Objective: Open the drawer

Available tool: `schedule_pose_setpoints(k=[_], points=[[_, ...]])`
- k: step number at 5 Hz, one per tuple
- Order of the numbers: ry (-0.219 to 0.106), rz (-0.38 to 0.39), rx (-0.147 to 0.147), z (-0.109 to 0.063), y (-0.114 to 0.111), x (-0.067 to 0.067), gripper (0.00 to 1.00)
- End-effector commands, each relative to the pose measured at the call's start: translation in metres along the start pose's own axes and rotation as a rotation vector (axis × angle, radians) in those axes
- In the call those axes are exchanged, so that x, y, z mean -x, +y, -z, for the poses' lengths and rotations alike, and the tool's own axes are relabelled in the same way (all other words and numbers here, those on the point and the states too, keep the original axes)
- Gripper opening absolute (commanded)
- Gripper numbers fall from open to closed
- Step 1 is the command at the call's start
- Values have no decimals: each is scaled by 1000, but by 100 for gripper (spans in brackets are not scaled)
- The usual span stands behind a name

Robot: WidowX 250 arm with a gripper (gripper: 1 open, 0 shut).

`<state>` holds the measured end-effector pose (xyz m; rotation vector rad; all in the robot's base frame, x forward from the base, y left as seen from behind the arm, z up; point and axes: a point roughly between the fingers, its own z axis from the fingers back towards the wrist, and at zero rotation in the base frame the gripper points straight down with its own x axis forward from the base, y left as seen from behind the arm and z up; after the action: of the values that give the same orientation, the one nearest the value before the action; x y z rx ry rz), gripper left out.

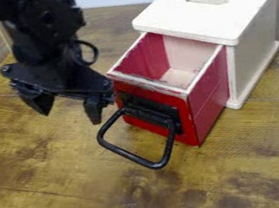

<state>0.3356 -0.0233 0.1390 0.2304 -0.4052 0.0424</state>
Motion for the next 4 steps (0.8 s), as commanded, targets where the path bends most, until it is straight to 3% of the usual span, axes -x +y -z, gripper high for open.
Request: schedule_pose_setpoints(k=[1,2,4], points=[[-71,-6,-7,-14,9,-9,100],[-65,31,-19,-12,6,-11,100],[-31,16,-49,-8,-1,-25,100]])
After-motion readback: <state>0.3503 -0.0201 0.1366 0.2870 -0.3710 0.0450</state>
